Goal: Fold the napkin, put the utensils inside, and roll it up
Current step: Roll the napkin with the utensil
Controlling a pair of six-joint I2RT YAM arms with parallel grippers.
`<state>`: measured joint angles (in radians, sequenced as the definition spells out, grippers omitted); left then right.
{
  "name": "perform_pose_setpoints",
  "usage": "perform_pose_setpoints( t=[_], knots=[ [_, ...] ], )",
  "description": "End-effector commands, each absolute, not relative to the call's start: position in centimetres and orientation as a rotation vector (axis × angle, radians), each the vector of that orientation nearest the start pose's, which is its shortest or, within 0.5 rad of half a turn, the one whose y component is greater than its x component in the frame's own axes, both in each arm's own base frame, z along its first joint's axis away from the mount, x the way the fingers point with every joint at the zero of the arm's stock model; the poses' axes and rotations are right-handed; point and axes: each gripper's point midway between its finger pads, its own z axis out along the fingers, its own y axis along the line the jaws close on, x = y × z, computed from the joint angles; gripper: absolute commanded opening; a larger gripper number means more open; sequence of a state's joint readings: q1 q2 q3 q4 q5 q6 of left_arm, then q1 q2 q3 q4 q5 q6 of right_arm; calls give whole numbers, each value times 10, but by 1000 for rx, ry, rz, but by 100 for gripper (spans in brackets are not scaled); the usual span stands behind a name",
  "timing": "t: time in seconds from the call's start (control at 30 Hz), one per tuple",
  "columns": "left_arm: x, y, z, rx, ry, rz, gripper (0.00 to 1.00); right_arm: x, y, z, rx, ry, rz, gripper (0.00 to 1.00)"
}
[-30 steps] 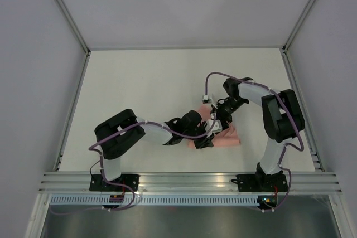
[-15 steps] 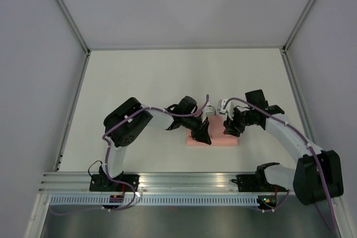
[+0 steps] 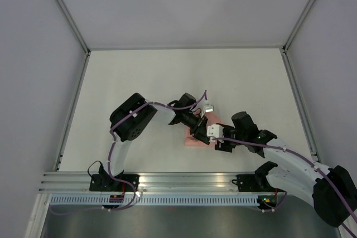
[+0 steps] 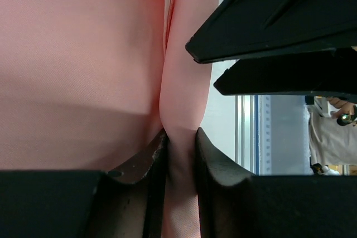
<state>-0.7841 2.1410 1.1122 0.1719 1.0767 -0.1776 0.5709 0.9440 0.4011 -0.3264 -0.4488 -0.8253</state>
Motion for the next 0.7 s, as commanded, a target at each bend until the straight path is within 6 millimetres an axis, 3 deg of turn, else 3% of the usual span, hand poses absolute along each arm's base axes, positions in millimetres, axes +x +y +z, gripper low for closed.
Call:
perform_pose_setpoints(
  t=[0.0,0.67],
  knots=[
    [161,-369,-46,1136,2558,-1570,2,192,181,50,-1646,1652,367,66],
    [174,-378,-44,1013,2666,-1540,2,173,191,19,-1753,1689,402,58]
  ],
)
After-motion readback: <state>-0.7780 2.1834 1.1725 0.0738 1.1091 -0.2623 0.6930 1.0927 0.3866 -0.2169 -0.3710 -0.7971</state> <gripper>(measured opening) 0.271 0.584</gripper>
